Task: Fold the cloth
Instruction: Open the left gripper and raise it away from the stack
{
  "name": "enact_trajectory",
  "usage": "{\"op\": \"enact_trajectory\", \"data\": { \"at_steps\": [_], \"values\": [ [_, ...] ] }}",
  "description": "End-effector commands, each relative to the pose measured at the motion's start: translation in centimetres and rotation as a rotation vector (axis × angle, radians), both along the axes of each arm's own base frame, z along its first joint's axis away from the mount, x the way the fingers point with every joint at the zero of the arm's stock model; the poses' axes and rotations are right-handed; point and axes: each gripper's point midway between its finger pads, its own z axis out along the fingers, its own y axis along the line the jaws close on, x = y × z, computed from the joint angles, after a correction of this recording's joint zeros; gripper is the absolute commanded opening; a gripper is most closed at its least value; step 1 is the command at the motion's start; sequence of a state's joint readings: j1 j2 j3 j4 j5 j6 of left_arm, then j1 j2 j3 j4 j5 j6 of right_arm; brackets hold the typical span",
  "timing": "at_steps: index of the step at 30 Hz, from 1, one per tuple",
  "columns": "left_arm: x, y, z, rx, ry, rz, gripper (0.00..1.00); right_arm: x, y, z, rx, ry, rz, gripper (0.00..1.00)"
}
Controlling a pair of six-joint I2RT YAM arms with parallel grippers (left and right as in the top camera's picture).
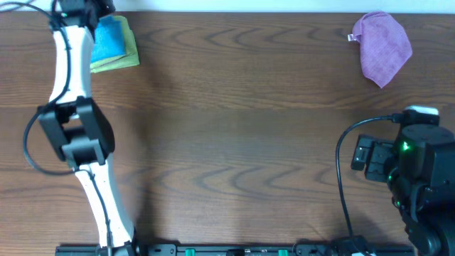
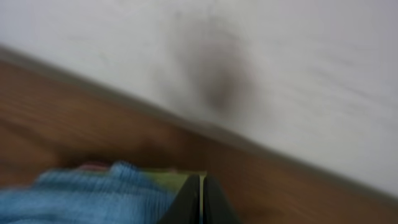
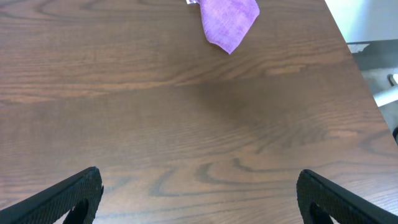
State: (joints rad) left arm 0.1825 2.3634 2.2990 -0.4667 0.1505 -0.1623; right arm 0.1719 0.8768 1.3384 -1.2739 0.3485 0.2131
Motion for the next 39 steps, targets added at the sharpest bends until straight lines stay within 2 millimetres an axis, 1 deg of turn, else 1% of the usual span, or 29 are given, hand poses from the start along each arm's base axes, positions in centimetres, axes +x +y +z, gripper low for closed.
{"op": "enact_trajectory", "data": {
  "at_steps": [1, 4, 5, 6, 8, 10, 14, 19, 21, 23, 25, 29, 30, 31, 33, 36, 39],
  "values": [
    [-2.6, -0.6, 6.0, 0.051, -0.027, -0.033, 0.06, 0.0, -0.3, -0.2, 0.002, 0.004, -0.018, 0.99],
    [-5.9, -1.5, 7.0, 0.028, 0.062, -0.043, 0.06, -0.1, -0.3, -0.2, 0.000, 0.006, -0.015, 0.99],
    [-6.7, -1.7, 7.2, 0.024, 0.081, -0.045, 0.06, -0.1, -0.2, -0.2, -0.004, 0.011, -0.001, 0.99],
    [-8.1, -2.1, 7.5, 0.023, 0.118, -0.052, 0.06, -0.1, 0.0, -0.3, -0.010, 0.018, 0.019, 0.99],
    [-10.3, -2.9, 8.1, 0.033, 0.169, -0.077, 0.06, -0.3, 0.0, -0.5, -0.016, 0.033, 0.023, 0.99],
    [-12.4, -4.1, 8.9, 0.045, 0.211, -0.110, 0.06, -0.9, -0.1, -0.9, -0.020, 0.055, 0.024, 0.99],
    [-16.0, -6.6, 11.7, 0.068, 0.228, -0.162, 0.06, -2.7, -0.4, -1.3, -0.025, 0.085, 0.027, 0.99],
    [-20.8, -9.7, 16.2, 0.091, 0.187, -0.220, 0.06, -6.2, -0.1, -0.9, 0.007, 0.053, 0.077, 0.99],
    [-23.0, -10.7, 17.7, 0.108, 0.180, -0.234, 0.06, -8.0, -0.1, -0.5, 0.021, 0.012, 0.091, 0.99],
    [-25.6, -11.6, 19.0, 0.135, 0.177, -0.245, 0.06, -10.2, 0.0, -0.1, 0.041, -0.043, 0.111, 0.99],
    [-27.3, -12.4, 19.9, 0.149, 0.167, -0.260, 0.06, -11.8, -0.1, 0.4, 0.049, -0.091, 0.124, 0.99],
    [-31.5, -14.0, 21.8, 0.167, 0.112, -0.304, 0.06, -14.1, -0.4, 1.3, 0.057, -0.185, 0.132, 0.99],
    [-32.4, -14.2, 21.9, 0.173, 0.101, -0.309, 0.06, -14.5, -0.4, 1.5, 0.062, -0.205, 0.135, 0.99],
    [-33.8, -14.4, 21.9, 0.177, 0.088, -0.313, 0.06, -14.9, -0.4, 1.7, 0.065, -0.227, 0.137, 0.99],
    [-35.7, -14.6, 21.5, 0.174, 0.069, -0.320, 0.06, -15.2, -0.5, 1.8, 0.067, -0.246, 0.137, 0.99],
    [-38.8, -14.6, 19.8, 0.155, 0.049, -0.322, 0.06, -15.3, -0.8, 1.9, 0.057, -0.253, 0.124, 0.99],
    [-42.0, -14.0, 17.4, 0.143, 0.034, -0.313, 0.06, -15.3, -0.8, 2.0, 0.058, -0.257, 0.125, 0.99]
  ]
}}
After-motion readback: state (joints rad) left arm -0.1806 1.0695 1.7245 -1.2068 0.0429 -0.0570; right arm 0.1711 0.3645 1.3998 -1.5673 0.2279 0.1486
